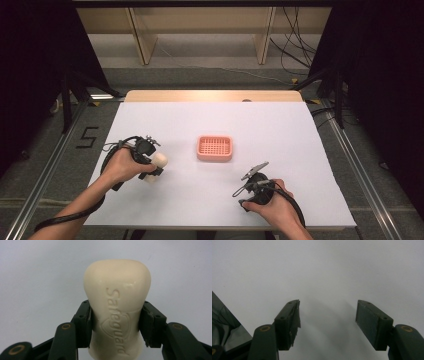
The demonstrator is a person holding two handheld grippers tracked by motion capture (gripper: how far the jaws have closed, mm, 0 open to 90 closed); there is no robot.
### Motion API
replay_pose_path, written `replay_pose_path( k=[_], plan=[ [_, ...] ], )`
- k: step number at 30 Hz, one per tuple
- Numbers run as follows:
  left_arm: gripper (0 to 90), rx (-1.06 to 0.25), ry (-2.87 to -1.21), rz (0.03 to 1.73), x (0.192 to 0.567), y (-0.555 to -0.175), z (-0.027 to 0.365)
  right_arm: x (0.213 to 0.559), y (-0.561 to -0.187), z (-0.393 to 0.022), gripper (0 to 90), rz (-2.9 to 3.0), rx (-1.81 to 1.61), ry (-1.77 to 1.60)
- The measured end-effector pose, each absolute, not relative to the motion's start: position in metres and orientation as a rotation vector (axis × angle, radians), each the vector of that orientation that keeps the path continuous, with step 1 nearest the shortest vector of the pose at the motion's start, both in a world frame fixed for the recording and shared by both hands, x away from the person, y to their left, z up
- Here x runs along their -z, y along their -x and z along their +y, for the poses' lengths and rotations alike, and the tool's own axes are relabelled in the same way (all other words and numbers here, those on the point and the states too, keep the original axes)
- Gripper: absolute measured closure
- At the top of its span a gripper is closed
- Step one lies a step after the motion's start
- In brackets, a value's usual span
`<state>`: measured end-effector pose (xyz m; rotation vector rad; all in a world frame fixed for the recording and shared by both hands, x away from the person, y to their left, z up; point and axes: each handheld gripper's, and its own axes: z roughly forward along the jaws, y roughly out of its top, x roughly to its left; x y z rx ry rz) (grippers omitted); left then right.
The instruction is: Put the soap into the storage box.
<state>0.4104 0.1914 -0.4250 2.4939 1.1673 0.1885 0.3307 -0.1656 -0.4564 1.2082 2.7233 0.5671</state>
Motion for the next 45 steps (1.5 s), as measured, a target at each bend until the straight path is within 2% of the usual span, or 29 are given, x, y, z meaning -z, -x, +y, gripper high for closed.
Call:
replay_pose_path(
  k=[45],
  plan=[
    [49.2,-0.261,-2.482,0.999,0.410,-0.430,0.154,0.456,-0.330,-0.169,36.6,2.700,-0.582,-1.200]
  ],
)
